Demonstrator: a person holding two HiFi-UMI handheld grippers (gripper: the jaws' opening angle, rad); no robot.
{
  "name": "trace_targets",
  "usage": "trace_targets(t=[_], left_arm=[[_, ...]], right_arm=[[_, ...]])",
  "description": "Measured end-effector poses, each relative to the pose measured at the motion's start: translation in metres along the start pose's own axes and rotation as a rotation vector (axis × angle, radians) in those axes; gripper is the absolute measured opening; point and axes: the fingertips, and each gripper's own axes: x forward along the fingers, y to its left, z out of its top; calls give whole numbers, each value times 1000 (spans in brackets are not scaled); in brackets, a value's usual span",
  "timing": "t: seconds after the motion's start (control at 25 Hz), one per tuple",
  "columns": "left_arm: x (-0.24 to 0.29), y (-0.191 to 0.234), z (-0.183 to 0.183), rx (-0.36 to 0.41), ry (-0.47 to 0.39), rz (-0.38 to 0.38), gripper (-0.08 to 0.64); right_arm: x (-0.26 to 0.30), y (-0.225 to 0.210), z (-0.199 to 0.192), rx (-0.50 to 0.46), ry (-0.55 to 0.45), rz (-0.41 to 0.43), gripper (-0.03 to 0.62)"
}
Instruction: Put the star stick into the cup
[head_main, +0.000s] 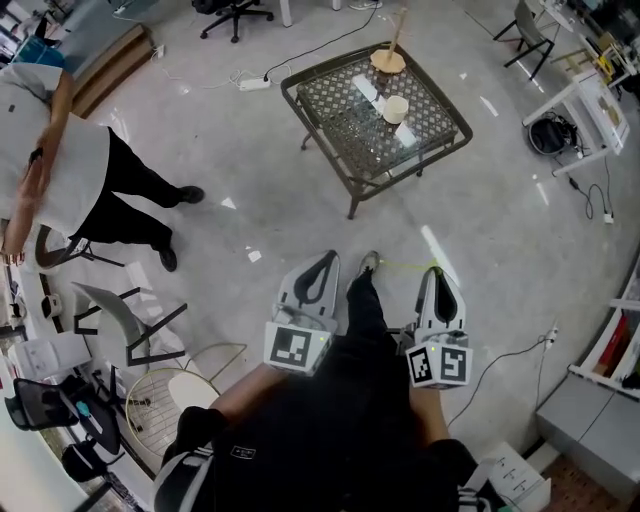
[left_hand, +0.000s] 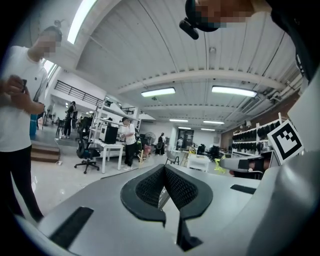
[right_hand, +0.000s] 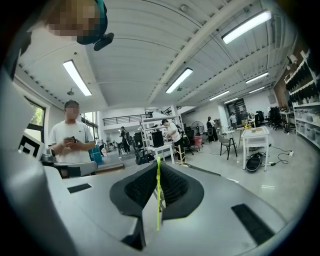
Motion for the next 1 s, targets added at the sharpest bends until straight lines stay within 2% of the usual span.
trace_targets(t=[0.32, 0.64, 1.0], left_arm=[[100, 9, 13, 13, 12, 15, 15], [200, 4, 30, 3, 16, 56, 15], [247, 18, 24, 41, 84, 120, 15]], right_arm=[[91, -49, 23, -3, -3, 42, 21], [179, -103, 50, -26, 12, 130, 21], [249, -130, 74, -16, -7, 196, 21]])
